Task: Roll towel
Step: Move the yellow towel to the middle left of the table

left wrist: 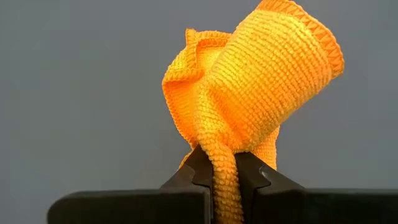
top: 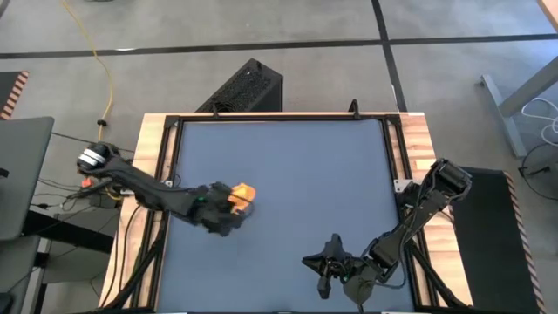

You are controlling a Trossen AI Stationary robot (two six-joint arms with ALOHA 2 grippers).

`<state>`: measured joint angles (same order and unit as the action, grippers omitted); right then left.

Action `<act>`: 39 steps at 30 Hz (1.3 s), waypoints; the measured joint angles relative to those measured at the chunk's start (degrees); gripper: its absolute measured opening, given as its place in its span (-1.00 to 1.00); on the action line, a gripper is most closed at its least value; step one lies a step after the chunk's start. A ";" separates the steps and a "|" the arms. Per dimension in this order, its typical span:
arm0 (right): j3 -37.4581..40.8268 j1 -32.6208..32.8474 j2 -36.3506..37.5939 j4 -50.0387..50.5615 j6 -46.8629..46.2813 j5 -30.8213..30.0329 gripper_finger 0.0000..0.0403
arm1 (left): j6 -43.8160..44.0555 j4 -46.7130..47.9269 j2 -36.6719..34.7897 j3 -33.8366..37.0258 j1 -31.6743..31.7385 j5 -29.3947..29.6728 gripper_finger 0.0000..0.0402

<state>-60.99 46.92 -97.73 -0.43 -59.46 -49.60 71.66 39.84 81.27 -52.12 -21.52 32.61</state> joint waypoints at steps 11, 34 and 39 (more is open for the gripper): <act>0.00 -8.01 0.00 -3.16 6.16 9.03 -0.69 | 38.54 -0.25 -9.94 17.05 -16.24 6.24 -0.97; 0.00 -16.64 0.04 -16.93 11.01 25.64 -0.69 | 48.91 4.27 2.83 11.55 -31.58 9.07 -0.97; 0.00 -16.48 0.04 -17.14 10.86 25.64 -0.69 | 47.91 8.38 2.71 10.91 -33.47 11.07 -0.97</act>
<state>-60.99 30.45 -97.69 -17.57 -48.60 -23.97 119.57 48.22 83.99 -41.21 -54.99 43.68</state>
